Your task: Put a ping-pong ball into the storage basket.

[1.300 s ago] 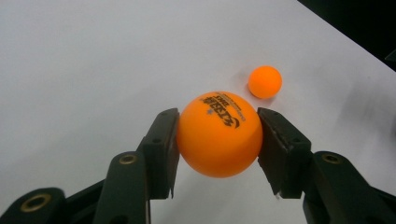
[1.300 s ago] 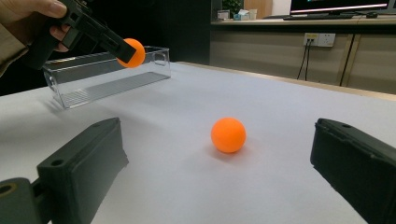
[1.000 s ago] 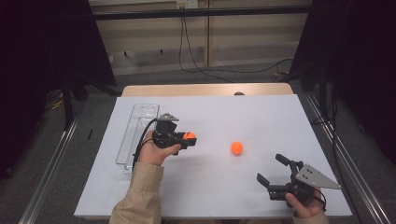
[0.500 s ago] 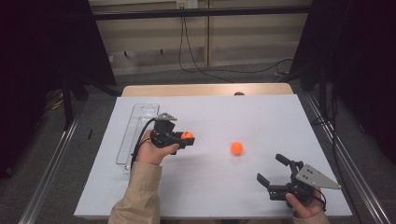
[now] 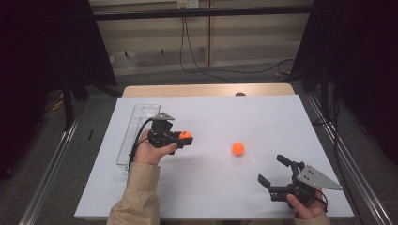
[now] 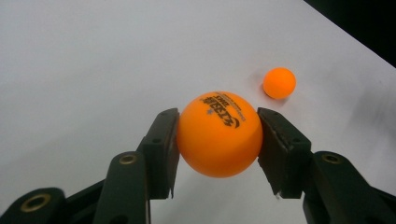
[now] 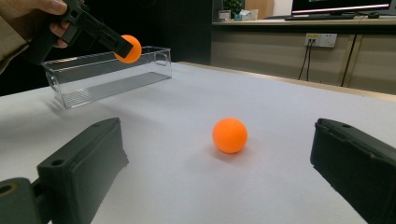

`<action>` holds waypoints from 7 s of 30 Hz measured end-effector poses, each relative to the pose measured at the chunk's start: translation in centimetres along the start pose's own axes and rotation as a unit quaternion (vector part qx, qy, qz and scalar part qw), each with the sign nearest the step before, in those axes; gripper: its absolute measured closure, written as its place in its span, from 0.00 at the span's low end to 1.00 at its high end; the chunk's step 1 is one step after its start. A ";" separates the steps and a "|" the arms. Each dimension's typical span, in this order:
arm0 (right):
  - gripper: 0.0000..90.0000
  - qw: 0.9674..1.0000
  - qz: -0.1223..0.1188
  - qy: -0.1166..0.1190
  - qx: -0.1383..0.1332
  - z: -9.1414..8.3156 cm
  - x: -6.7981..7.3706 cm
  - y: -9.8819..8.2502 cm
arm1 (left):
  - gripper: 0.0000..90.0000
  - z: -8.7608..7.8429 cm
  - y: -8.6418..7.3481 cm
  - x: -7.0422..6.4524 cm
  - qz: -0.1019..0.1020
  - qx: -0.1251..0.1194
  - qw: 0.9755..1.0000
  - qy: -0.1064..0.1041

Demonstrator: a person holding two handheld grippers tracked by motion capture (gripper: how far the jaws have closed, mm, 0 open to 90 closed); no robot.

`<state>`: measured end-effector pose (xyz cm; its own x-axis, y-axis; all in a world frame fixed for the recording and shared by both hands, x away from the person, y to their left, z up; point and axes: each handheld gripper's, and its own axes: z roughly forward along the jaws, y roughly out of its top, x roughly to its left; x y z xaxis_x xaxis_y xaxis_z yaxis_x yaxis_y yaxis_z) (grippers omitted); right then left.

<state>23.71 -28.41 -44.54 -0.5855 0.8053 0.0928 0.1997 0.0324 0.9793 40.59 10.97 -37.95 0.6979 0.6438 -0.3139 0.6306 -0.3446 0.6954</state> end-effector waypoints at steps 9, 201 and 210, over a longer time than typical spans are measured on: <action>0.02 1.000 0.001 0.000 0.000 0.0 0.0 0.0 | 0.57 -0.3 0.0 0.3 -0.001 -0.001 1.000 0.007; 0.02 1.000 0.000 0.003 -0.002 0.0 0.0 0.0 | 0.57 -5.8 -1.7 5.5 -0.046 -0.035 0.993 0.106; 0.02 1.000 -0.001 0.003 -0.003 0.0 0.0 0.0 | 0.57 -6.0 -1.8 5.6 -0.049 -0.037 0.992 0.110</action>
<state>23.74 -28.41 -44.50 -0.5901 0.8020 0.0925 0.1948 0.0302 0.9804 41.38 19.33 -37.07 0.5381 0.8081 -0.2395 0.6600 -0.2272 0.7161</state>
